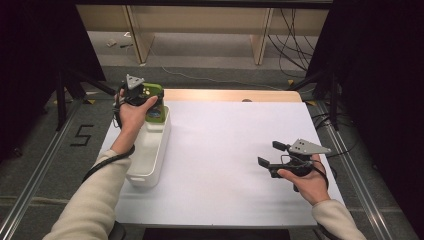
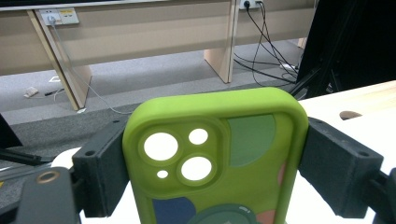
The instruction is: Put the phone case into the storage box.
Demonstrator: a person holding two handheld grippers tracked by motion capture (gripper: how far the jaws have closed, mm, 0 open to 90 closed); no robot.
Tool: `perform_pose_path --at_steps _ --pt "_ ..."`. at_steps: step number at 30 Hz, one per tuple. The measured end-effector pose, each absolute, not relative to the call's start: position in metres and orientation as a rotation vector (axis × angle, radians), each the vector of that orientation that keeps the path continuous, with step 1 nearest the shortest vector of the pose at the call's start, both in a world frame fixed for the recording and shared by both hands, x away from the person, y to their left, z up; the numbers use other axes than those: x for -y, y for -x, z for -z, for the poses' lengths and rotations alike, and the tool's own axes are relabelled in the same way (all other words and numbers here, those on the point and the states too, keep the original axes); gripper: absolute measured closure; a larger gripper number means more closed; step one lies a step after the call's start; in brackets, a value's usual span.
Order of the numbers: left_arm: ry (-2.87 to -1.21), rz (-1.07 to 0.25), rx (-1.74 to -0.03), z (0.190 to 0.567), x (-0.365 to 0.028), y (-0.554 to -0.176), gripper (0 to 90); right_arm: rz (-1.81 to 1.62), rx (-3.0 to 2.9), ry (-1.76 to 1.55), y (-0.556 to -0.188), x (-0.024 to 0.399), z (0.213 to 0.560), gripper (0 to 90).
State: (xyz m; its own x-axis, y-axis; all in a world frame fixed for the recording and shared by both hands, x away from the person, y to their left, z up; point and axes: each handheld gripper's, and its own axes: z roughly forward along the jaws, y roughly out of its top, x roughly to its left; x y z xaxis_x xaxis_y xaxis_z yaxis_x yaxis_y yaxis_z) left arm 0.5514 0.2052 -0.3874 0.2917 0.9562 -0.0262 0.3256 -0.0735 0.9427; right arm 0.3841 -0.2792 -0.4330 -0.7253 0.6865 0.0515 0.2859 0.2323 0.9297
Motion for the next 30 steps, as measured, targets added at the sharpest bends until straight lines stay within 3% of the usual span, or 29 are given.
perform_pose_path --at_steps 30 --pt "-1.628 -0.801 -1.217 0.3953 -0.202 -0.5552 15.8 -1.495 -2.142 -0.899 -0.3843 0.2791 0.4328 16.1"
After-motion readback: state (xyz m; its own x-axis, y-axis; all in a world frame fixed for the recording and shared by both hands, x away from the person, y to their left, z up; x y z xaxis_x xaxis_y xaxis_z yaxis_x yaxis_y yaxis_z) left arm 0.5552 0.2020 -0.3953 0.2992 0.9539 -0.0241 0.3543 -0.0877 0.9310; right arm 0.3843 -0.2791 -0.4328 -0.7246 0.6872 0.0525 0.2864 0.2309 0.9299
